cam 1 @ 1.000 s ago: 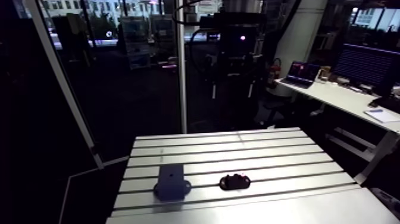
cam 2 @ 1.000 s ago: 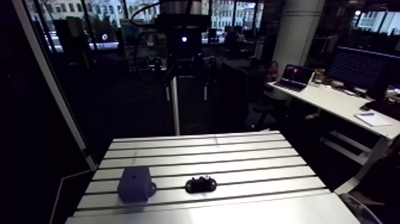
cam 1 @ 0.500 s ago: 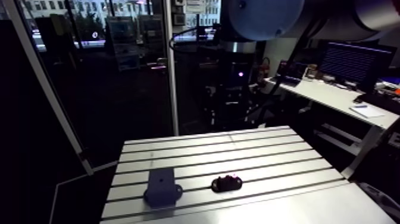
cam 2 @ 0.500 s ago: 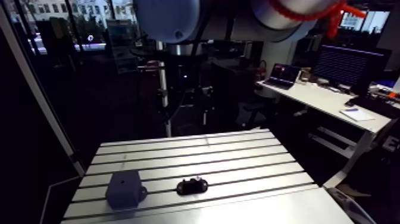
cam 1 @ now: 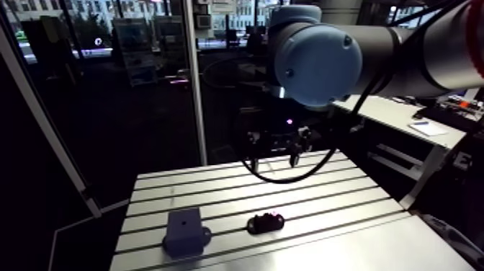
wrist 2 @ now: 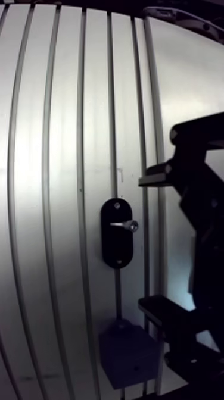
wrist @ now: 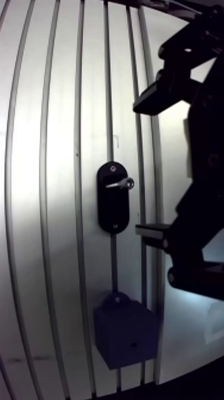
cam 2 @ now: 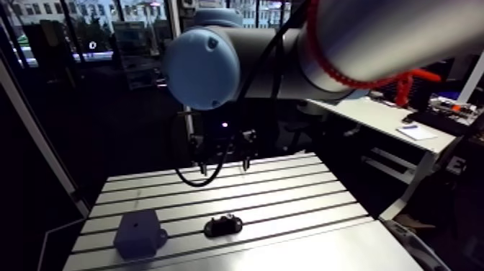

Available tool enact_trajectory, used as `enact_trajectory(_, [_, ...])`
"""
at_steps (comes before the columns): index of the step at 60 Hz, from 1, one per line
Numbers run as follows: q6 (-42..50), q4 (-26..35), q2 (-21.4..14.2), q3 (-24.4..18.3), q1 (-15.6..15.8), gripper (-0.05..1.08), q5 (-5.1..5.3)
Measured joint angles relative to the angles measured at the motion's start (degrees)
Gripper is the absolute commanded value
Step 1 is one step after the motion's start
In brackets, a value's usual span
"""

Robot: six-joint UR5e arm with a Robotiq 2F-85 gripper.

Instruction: Pick up the M10 bolt and insert it into the hole until fully seated.

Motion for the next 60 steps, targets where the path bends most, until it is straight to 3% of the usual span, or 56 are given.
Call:
enact_trajectory(36, [-1.91, -4.7, 0.64, 5.43, -1.72, 0.02, 1.33])
enact_trajectory(60, [-2.52, -8.04, 1.39, 7.97, -1.83, 0.2, 1.26])
